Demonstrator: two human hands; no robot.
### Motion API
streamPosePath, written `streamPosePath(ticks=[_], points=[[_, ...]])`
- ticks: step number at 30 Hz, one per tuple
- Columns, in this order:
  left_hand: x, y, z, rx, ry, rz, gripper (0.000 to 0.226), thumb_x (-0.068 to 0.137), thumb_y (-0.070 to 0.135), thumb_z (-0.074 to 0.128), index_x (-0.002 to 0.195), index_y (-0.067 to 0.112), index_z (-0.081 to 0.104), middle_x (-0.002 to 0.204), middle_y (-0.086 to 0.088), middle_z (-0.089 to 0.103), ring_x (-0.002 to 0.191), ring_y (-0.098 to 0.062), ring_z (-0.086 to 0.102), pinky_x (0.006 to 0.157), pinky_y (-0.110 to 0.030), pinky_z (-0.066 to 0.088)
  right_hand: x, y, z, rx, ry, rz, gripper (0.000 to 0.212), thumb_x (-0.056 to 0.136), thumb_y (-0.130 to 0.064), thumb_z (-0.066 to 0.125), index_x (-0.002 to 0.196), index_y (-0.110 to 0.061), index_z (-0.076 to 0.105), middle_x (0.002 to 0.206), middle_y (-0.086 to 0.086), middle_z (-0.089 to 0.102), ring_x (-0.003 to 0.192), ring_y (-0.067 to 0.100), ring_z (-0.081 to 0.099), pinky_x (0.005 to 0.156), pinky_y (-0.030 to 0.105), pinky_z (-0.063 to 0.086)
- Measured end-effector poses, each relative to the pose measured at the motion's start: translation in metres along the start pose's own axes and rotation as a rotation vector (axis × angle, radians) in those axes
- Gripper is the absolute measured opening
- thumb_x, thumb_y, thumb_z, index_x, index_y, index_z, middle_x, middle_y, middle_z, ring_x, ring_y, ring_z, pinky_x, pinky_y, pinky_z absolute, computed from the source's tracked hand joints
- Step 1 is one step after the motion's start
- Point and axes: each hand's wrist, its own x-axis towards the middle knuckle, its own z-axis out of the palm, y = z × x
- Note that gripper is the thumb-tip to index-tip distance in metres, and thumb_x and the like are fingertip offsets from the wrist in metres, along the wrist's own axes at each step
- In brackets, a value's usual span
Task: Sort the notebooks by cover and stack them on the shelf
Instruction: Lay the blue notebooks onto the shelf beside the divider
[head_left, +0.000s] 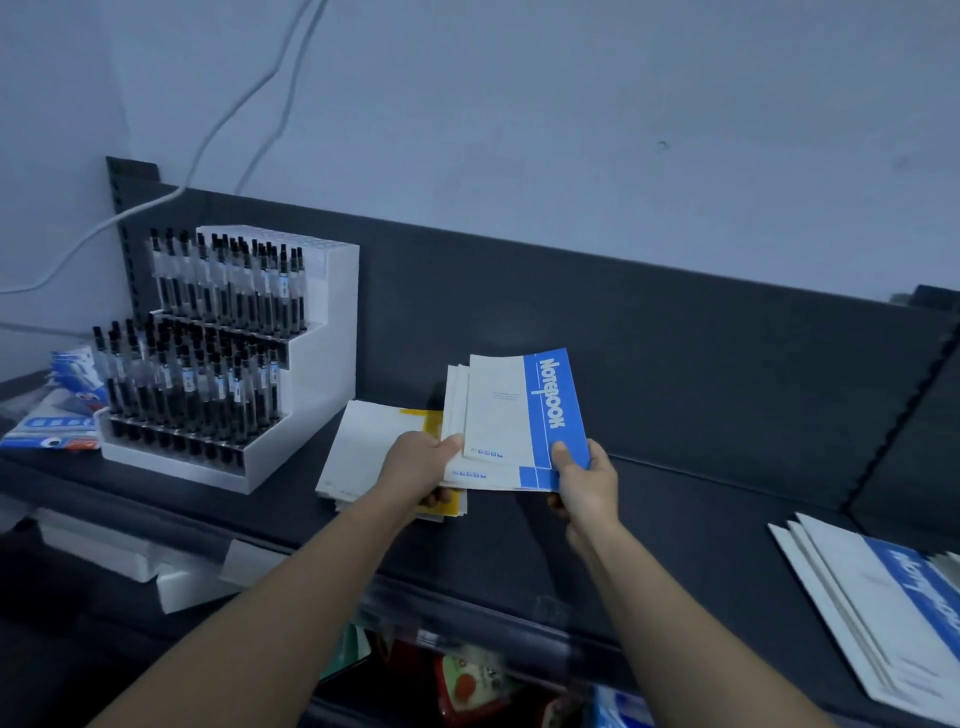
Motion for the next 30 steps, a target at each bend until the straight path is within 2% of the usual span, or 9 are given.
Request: streamPosePath(ticks=[2,5,10,15,19,24,26,28,30], points=[[-0.004,0.004,0.016,-0.026,-0.032,0.029,0.038,0.097,0.032,0.052,0.068,0.007,0.054,0.051,-0.006,0.058,0.029,-0.011,0.041,0.039,-0.020,0.030,0.000,-0.001,-0.017,0.009,0.040,-0.012,0.010,0.097,-0.019,0.054,0.107,-0.017,0.056,0.099,0.002,0.069,0.065,0.010,0.059,0.042,0.015,0.040],[-0.012,0.012,0.041,-0.044,-0.075,0.049,0.038,0.097,0.036,0.052,0.079,0.003,0.058,0.050,-0.006,0.059,0.029,-0.010,0.039,0.036,-0.016,0.028,0.000,-0.004,-0.046,0.016,0.082,-0.036,0.010,0.097,-0.019,0.054,0.106,-0.017,0.057,0.101,0.004,0.070,0.066,0.012,0.060,0.042,0.016,0.041],[-0.028,0.028,0.086,0.013,-0.109,0.119,0.044,0.097,0.039,0.051,0.065,0.010,0.051,0.048,-0.005,0.057,0.028,-0.009,0.036,0.032,-0.016,0.024,0.001,-0.008,-0.099,-0.003,0.165,-0.077,0.006,0.096,-0.020,0.056,0.101,-0.020,0.058,0.103,0.005,0.070,0.080,0.020,0.066,0.058,0.028,0.048],[-0.053,0.042,0.145,0.026,-0.133,0.145,0.042,0.096,0.038,0.054,0.064,0.011,0.045,0.051,-0.007,0.058,0.031,-0.012,0.036,0.032,-0.016,0.025,-0.001,-0.013,-0.166,-0.071,0.213,-0.126,0.010,0.096,-0.021,0.055,0.106,-0.017,0.055,0.107,0.005,0.067,0.088,0.022,0.065,0.060,0.027,0.048],[-0.075,0.053,0.200,0.046,-0.121,0.176,0.044,0.094,0.038,0.057,0.063,0.012,0.040,0.052,-0.008,0.057,0.033,-0.014,0.036,0.036,-0.018,0.027,-0.005,-0.018,-0.226,-0.127,0.231,-0.132,0.007,0.097,-0.023,0.054,0.103,-0.021,0.053,0.107,0.002,0.066,0.092,0.021,0.066,0.073,0.037,0.054],[-0.106,0.059,0.269,0.139,-0.079,0.208,0.047,0.091,0.040,0.060,0.060,0.015,0.035,0.057,-0.004,0.047,0.044,-0.017,0.040,0.050,-0.026,0.034,-0.014,-0.026,-0.301,-0.266,0.246,-0.153,0.006,0.097,-0.025,0.049,0.098,-0.019,0.051,0.092,0.001,0.064,0.068,0.018,0.058,0.050,0.028,0.045],[-0.120,0.062,0.292,0.218,-0.062,0.221,0.048,0.091,0.042,0.059,0.060,0.015,0.035,0.057,0.000,0.044,0.049,-0.015,0.039,0.051,-0.027,0.033,-0.017,-0.026,-0.325,-0.333,0.253,-0.141,0.006,0.097,-0.024,0.047,0.093,-0.021,0.050,0.090,0.002,0.063,0.067,0.020,0.058,0.057,0.037,0.053],[-0.132,0.063,0.311,0.295,-0.052,0.236,0.046,0.092,0.042,0.058,0.062,0.015,0.037,0.059,0.001,0.045,0.054,-0.014,0.041,0.053,-0.028,0.034,-0.019,-0.024,-0.347,-0.411,0.266,-0.135,0.010,0.097,-0.024,0.046,0.088,-0.025,0.049,0.092,0.002,0.064,0.078,0.025,0.064,0.074,0.047,0.056],[-0.141,0.063,0.328,0.364,-0.054,0.251,0.043,0.093,0.043,0.056,0.066,0.014,0.041,0.064,0.000,0.048,0.059,-0.015,0.043,0.056,-0.029,0.035,-0.021,-0.022,-0.366,-0.485,0.255,-0.128,0.007,0.097,-0.023,0.045,0.097,-0.021,0.052,0.099,0.003,0.066,0.087,0.027,0.065,0.080,0.048,0.054]])
